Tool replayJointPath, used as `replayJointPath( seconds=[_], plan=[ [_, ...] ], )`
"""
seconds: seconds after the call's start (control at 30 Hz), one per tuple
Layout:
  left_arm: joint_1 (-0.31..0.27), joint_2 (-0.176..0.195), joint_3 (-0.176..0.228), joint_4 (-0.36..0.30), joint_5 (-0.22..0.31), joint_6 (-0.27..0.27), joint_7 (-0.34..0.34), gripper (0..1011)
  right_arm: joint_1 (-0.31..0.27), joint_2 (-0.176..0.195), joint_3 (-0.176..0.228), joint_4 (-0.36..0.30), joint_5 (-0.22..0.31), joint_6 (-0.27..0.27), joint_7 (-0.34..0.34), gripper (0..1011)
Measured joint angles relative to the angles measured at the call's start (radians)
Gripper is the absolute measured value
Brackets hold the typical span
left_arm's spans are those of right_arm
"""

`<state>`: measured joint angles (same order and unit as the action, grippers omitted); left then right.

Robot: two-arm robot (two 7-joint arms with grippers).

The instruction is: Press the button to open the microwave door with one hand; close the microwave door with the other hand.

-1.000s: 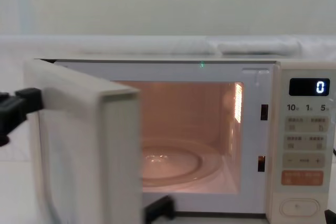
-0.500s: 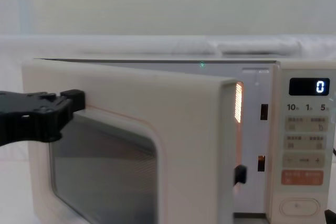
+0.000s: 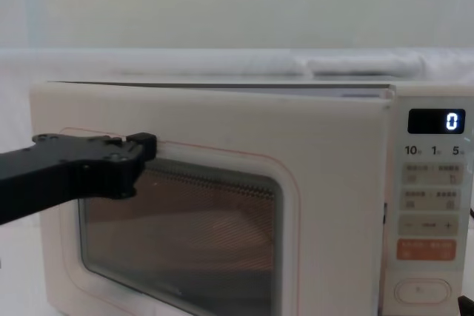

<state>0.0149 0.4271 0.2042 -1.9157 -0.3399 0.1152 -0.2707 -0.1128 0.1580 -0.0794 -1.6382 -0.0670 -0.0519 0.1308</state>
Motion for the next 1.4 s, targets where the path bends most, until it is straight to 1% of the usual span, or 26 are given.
replayJointPath(
  seconds=[0.17,0.43,0.63,1.07,1.4],
  plan=[
    [-0.019,-0.016,0.014,0.019,0.014,0.007,0.010,0,0.000,0.000,0.000,0.000,0.000,0.000,0.000,1002],
    [-0.066,-0.051,0.044,0.047,0.064,0.029,0.033,0,0.000,0.000,0.000,0.000,0.000,0.000,0.000,1002],
    [-0.095,-0.075,0.055,0.067,0.086,0.037,0.037,0,0.000,0.000,0.000,0.000,0.000,0.000,0.000,1002],
    [-0.134,-0.114,0.062,0.108,0.112,0.046,0.038,0,0.000,0.000,0.000,0.000,0.000,0.000,0.000,1002],
    [-0.166,-0.143,0.068,0.134,0.120,0.056,0.039,0,0.000,0.000,0.000,0.000,0.000,0.000,0.000,1002]
  ],
)
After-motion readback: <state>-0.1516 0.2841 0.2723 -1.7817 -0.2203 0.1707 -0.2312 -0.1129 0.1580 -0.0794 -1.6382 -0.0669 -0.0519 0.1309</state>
